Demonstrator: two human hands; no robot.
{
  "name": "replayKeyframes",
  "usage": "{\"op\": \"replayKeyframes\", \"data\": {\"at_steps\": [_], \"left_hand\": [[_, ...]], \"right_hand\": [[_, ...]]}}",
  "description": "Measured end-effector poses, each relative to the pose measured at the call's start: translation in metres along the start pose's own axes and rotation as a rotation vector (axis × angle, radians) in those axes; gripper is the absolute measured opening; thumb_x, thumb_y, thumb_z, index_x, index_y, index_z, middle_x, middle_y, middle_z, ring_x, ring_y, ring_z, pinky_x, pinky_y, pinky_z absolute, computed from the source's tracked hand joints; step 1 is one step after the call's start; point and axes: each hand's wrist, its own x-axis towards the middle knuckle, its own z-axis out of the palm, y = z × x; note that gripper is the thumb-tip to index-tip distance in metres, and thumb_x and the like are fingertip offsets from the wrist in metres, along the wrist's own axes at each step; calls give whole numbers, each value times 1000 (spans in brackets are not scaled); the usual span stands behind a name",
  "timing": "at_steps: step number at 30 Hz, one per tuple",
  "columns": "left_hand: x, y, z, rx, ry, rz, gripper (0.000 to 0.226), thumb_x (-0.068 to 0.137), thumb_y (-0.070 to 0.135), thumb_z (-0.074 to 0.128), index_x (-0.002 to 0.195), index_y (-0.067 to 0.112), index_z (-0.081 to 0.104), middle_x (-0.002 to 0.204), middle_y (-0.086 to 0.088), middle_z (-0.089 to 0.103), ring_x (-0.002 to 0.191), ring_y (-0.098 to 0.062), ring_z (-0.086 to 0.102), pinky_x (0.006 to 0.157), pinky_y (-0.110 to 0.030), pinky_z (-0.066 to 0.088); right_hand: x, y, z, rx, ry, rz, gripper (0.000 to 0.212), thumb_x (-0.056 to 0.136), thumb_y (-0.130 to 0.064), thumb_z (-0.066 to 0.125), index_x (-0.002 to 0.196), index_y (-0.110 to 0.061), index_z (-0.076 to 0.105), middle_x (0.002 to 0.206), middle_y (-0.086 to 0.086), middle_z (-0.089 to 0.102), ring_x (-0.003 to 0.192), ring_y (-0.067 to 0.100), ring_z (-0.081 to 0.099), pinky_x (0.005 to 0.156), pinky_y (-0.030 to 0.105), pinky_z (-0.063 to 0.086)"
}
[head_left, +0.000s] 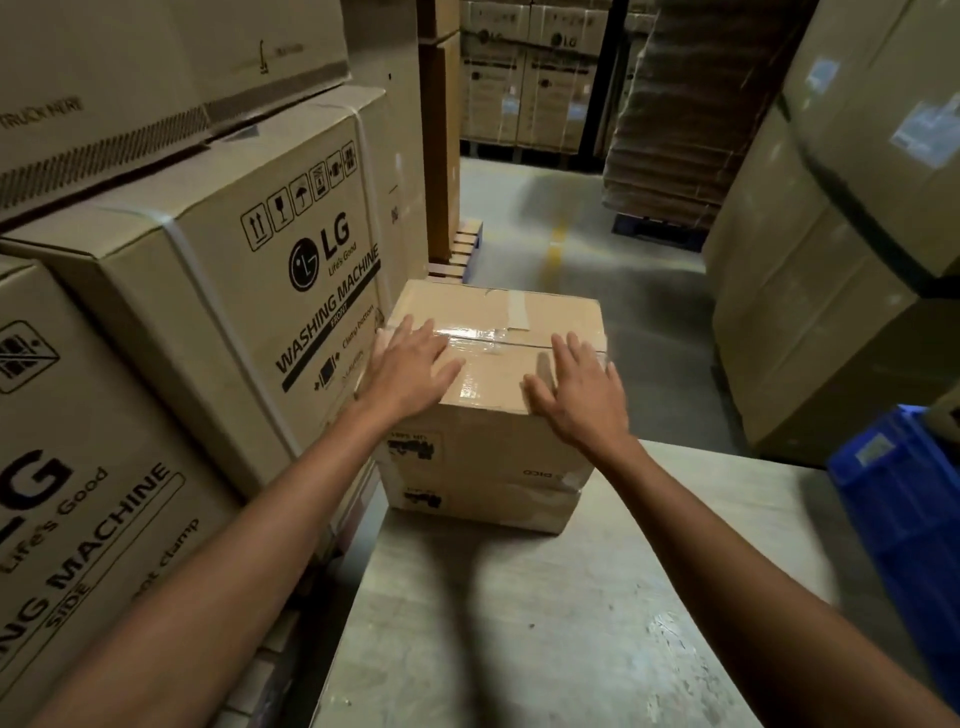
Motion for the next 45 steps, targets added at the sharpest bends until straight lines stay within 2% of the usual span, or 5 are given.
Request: {"op": "replayKeyframes", "data": {"at_steps": [4,11,26,38,45], "left_hand": [[5,1,6,68,-134,63,69,99,67,23,158,30,23,167,0,11,154,-21,6,122,-56,-1],[-3,9,-1,59,-22,114,65,102,58,29,157,24,25,166,-3,16,154,-22,10,122,-57,5],[-101,259,-19,-456,272,730,59,100,35,44,154,12,36,163,-9,26,153,-22,18,121,-56,19],[-347,524,24,-720,-31,1166,59,99,40,40,151,12,40,162,-10,29,150,-25,26,119,-55,22],[-489,648,71,-917,-409,1242,56,100,42,44,148,13,46,158,-8,38,146,-19,35,119,-35,27]], "right_hand": [[-4,2,-2,-138,-98,-92,66,102,-63,20,152,-22,34,166,5,24,154,30,15,121,59,14],[-10,7,-8,-105,-111,-91,69,103,-61,23,159,-20,22,169,7,11,156,28,4,122,58,7],[-215,102,-132,119,429,167,77,101,-41,53,162,-16,13,169,9,11,156,22,10,120,35,17],[-564,226,-207,40,660,726,78,97,-34,58,160,-11,19,166,13,20,153,25,21,119,39,29],[-735,260,-224,1,782,1078,74,98,-31,59,161,-17,22,166,8,23,152,22,25,117,36,29]]}}
